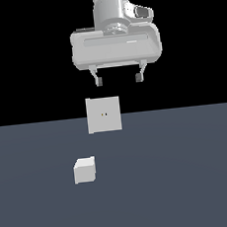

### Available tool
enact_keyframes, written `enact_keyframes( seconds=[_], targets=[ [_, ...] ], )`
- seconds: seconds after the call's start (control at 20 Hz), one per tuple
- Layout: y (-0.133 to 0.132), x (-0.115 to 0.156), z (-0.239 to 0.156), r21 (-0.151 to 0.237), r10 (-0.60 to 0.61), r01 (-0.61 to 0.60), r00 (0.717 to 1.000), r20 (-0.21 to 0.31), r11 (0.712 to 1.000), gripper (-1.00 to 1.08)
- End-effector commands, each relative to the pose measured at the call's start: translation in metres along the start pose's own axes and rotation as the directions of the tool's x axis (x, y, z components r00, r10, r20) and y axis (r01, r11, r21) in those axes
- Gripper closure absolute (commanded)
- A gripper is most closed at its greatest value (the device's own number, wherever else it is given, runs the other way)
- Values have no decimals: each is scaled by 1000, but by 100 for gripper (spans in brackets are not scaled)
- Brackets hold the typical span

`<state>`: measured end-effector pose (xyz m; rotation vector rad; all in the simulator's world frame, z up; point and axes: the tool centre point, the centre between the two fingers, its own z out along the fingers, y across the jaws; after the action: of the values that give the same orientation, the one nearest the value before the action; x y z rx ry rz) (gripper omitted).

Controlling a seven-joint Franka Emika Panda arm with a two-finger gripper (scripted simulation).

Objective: Plug the charger into the wall socket.

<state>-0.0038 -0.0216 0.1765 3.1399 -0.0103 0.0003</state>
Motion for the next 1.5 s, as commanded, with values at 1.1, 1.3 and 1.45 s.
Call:
enact_keyframes(
  seconds=[1.1, 1.3, 1.45],
  targets=[
    [-35, -41, 47, 5, -55, 56, 993, -105, 998, -92],
    [-46, -53, 63, 5, -72, 74, 988, -138, 997, -92],
    [-54, -62, 75, 6, -85, 87, 983, -163, 996, -92]
  ],
)
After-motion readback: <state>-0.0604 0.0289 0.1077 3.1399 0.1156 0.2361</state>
